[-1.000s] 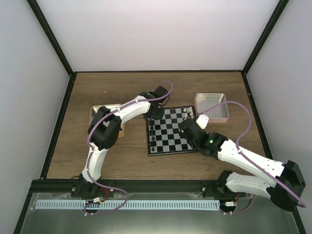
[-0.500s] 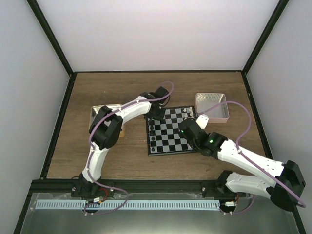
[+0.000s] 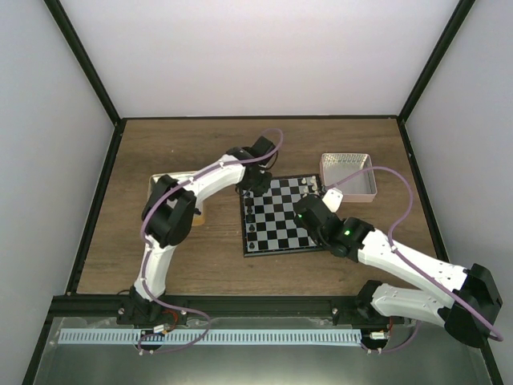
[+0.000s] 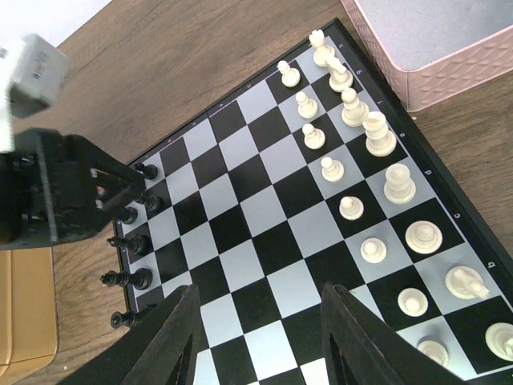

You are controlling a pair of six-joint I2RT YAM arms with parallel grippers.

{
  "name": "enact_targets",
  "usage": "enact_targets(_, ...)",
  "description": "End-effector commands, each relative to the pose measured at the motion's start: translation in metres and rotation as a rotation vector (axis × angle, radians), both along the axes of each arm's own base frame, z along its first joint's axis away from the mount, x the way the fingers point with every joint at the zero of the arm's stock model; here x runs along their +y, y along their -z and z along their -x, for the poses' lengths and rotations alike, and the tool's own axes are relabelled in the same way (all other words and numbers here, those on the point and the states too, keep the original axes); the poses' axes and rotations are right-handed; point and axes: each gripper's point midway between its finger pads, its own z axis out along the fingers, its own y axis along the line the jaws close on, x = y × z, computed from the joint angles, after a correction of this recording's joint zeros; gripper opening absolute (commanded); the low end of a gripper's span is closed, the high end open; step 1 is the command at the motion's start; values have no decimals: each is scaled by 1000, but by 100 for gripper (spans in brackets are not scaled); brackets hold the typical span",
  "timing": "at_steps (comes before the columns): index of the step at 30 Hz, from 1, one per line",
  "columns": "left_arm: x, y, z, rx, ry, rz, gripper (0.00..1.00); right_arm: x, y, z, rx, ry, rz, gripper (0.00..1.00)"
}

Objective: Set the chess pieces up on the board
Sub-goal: Place the chess piece on the chessboard, then adjust the storage box at the center of the board.

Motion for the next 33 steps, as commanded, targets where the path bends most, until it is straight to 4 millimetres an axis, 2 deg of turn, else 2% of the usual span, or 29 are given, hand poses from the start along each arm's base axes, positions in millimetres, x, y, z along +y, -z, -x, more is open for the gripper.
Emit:
enact_targets(1, 9, -55, -9, -90, -25, 59, 31, 0, -15, -4, -34, 13, -20, 43)
enact_targets(5, 37, -86, -14, -162, -89, 64, 38, 0, -15, -4, -34, 13, -25, 43)
enact_targets(8, 81, -104, -19, -214, -184, 47, 46, 0, -15, -4, -37, 12, -30, 43)
enact_targets(11, 136, -103, -16, -217, -288, 30, 66, 1, -15, -4, -45, 10, -43, 43)
enact_targets(14, 186, -103, -11, -213, -355, 25, 80, 3, -15, -5, -58, 2, -57, 43)
enact_targets(17, 221, -103, -9, -225, -358, -24, 87, 7, -13, -6, -71, -14, -64, 43)
enact_targets(20, 250, -97, -14, -241, -346, -111, 88, 11, -13, -9, -86, -31, -67, 45)
enact_targets(23, 266, -83, -21, -236, -278, -201, 80, 12, -14, -10, -92, -46, -63, 47)
enact_targets(25, 275, -75, -28, -220, -229, -254, 79, 13, -16, -11, -97, -67, -55, 47)
enact_targets(28, 275, -61, -34, -191, -99, -325, 76, 13, -15, -11, -97, -86, -54, 48)
enact_targets(33, 271, -40, -34, -163, 107, -376, 78, 12, -17, -9, -98, -98, -63, 48)
